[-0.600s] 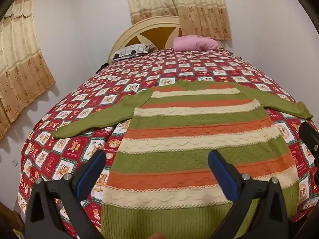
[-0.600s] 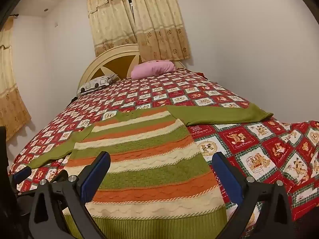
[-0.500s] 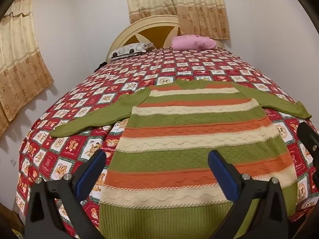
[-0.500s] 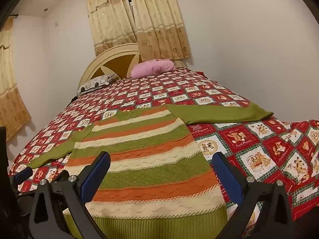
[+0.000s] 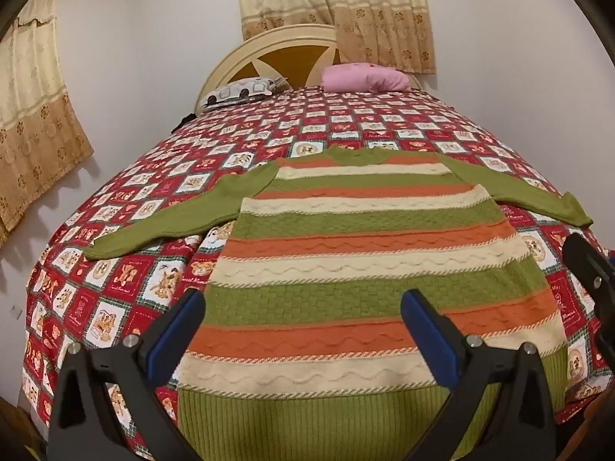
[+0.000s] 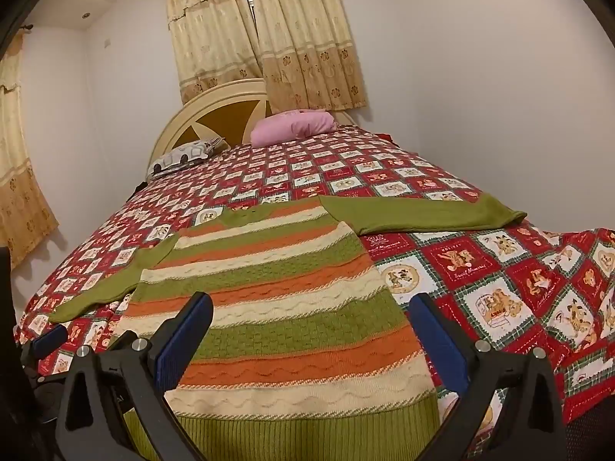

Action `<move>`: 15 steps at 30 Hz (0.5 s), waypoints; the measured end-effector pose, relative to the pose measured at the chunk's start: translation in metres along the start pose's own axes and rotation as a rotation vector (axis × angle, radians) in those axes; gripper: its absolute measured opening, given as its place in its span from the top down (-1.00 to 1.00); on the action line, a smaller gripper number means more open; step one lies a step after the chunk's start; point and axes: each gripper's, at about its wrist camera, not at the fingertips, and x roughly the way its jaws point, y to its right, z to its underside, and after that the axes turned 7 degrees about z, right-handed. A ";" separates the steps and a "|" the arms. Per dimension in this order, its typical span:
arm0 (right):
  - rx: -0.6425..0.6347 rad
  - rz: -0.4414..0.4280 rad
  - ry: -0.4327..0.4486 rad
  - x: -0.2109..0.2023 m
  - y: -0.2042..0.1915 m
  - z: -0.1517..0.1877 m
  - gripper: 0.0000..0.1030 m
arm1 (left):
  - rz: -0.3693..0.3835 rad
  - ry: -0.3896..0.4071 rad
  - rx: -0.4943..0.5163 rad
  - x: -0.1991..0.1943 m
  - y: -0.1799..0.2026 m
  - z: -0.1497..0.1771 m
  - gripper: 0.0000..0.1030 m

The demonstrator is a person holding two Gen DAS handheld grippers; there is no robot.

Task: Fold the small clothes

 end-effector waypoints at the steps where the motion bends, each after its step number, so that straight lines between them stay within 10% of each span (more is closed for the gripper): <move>1: 0.000 0.000 0.001 0.000 0.000 0.000 -0.98 | 0.004 -0.003 -0.004 0.001 -0.001 0.000 -1.00; 15: -0.003 -0.001 -0.004 0.001 0.000 0.000 -0.98 | 0.014 -0.010 -0.016 0.001 -0.002 0.002 -1.00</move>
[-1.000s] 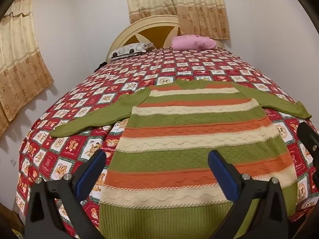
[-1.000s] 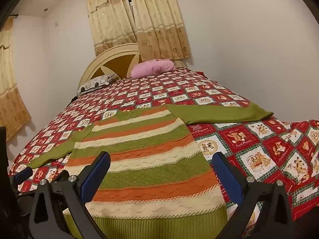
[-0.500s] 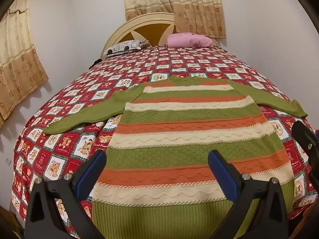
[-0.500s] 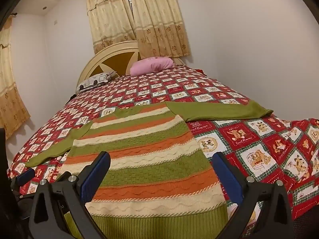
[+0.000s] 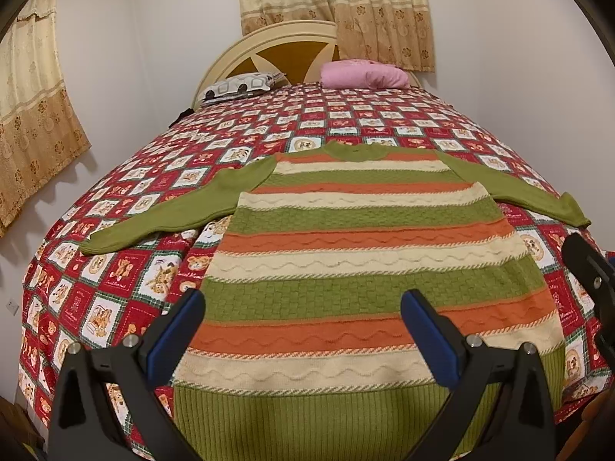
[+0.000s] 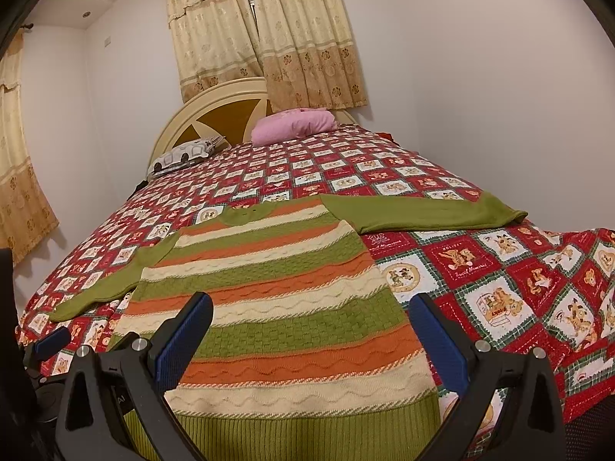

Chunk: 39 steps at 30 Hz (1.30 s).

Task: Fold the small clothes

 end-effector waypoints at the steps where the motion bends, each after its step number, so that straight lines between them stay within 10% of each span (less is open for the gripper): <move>1: 0.000 -0.001 0.000 0.000 0.000 0.000 -0.98 | 0.001 -0.002 -0.001 0.000 0.000 0.000 -1.00; 39: 0.000 0.000 -0.022 0.005 0.002 0.004 -0.98 | 0.020 -0.028 -0.004 0.008 0.002 0.005 -1.00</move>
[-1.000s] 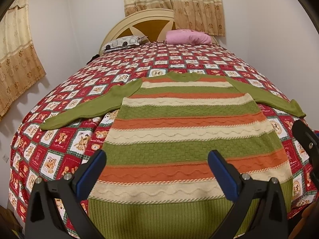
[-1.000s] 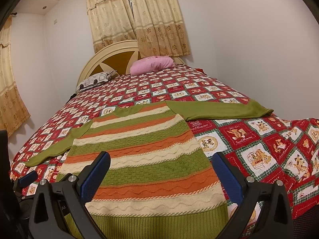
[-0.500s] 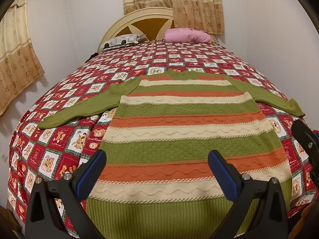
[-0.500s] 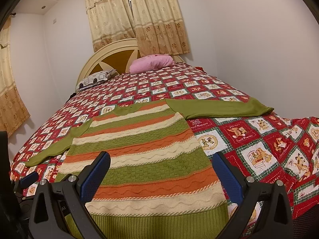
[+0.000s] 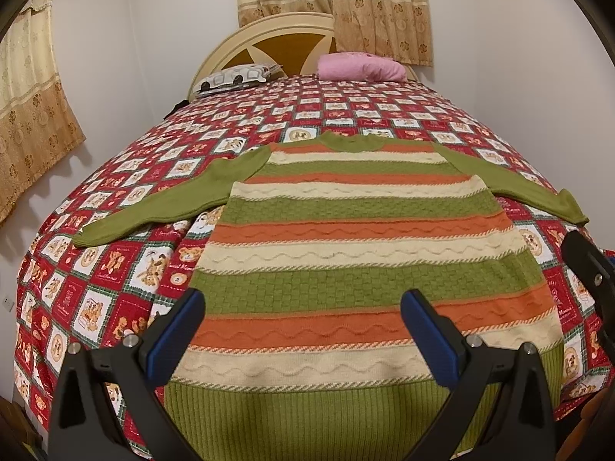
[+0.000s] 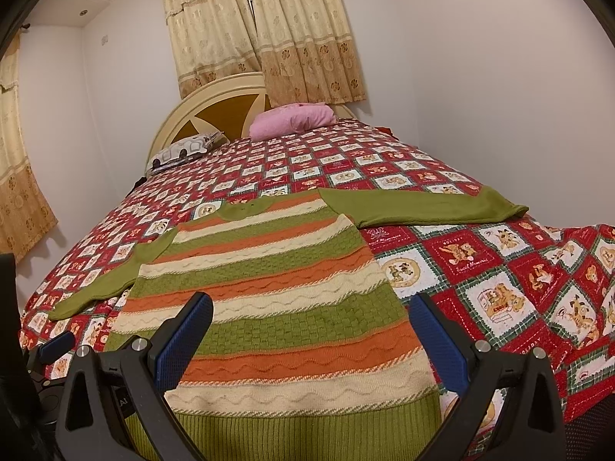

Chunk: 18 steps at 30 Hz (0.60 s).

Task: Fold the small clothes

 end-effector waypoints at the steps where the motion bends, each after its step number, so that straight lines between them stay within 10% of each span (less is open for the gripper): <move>1: 0.000 0.000 -0.002 0.001 0.000 0.000 -0.98 | 0.001 -0.001 0.000 0.000 0.000 0.000 -1.00; 18: -0.001 0.020 -0.031 0.010 -0.002 0.003 -0.98 | 0.013 -0.044 -0.003 0.014 0.002 0.003 -1.00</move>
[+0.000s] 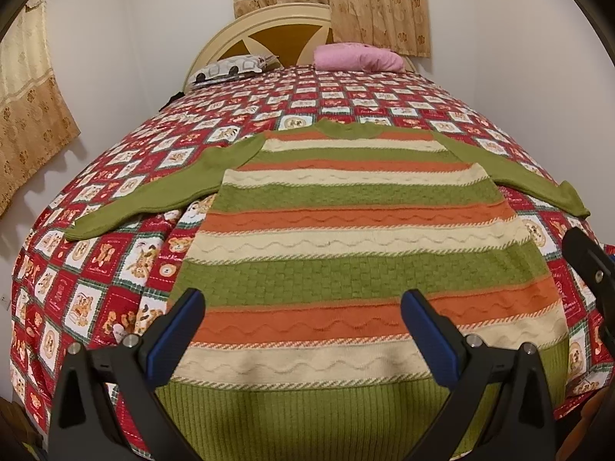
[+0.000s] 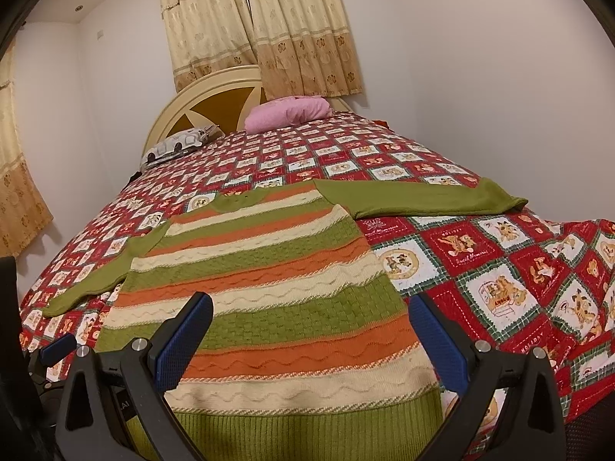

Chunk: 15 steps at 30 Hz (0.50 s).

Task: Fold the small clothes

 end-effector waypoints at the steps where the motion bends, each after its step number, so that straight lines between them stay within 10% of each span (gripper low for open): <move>1: 0.000 0.001 -0.003 0.001 0.000 0.000 -0.98 | 0.001 -0.004 0.000 0.002 0.000 0.000 -1.00; 15: 0.025 0.086 -0.052 0.043 0.030 -0.004 -0.98 | 0.032 -0.014 -0.002 0.035 -0.011 -0.014 -1.00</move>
